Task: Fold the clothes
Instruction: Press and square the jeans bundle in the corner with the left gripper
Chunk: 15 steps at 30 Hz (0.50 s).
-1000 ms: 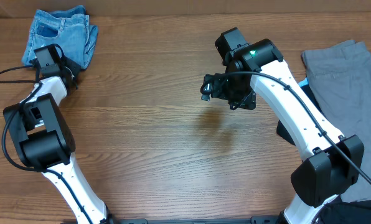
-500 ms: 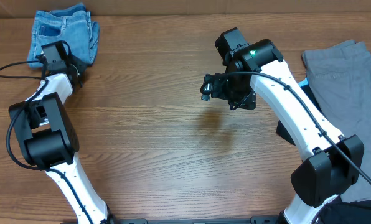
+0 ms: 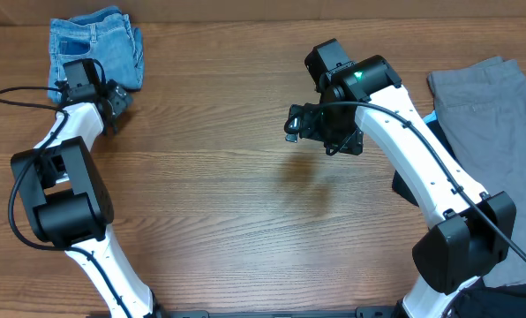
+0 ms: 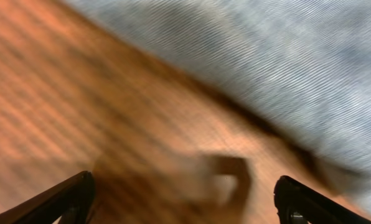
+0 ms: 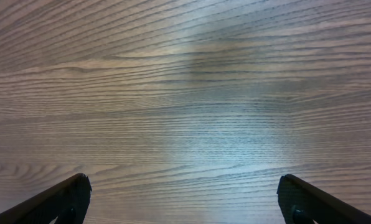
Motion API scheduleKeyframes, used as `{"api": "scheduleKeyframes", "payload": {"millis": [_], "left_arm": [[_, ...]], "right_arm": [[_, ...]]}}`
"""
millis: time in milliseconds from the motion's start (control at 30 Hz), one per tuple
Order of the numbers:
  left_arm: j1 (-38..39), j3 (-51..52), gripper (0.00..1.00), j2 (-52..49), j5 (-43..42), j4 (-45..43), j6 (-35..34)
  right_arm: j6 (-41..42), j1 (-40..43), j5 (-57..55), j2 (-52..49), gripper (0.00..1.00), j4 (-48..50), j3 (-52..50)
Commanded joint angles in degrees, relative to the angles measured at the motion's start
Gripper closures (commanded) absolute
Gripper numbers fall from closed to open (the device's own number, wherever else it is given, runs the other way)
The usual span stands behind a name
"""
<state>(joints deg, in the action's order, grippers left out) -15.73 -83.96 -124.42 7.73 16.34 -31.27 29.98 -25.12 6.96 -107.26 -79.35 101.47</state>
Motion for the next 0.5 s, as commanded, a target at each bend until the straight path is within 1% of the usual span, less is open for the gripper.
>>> {"api": "scheduleKeyframes", "payload": {"millis": [0,33,67,167,233,267,467], "left_arm": [[0.2,1.6,0.07,3.6,3.3,0.7,3.1],[0.2,1.6,0.13,4.0,3.3,0.7,3.1],[0.0,1.6,0.22,4.3,3.2,0.6,3.1],[-0.4,1.6,0.60,4.0,3.3,0.1,3.1],[-0.9,1.6,0.77,3.2,3.2,-0.9,3.1],[-1.0,1.6,0.79,2.9,3.2,-1.5,3.4],[-1.4,1.6,0.78,1.4,3.2,-6.6,9.0]], "right_arm": [[0.0,0.1,-0.9,1.0,0.00,0.2,0.9],[0.0,0.1,-0.9,1.0,0.00,0.2,0.9],[0.0,0.1,-0.9,1.0,0.00,0.2,0.9],[0.0,0.1,-0.9,1.0,0.00,0.1,0.9],[0.1,0.1,-0.9,1.0,0.00,0.1,0.9],[0.1,0.1,-0.9,1.0,0.00,0.1,0.9],[0.1,0.1,-0.9,1.0,0.00,-0.2,0.9]]}}
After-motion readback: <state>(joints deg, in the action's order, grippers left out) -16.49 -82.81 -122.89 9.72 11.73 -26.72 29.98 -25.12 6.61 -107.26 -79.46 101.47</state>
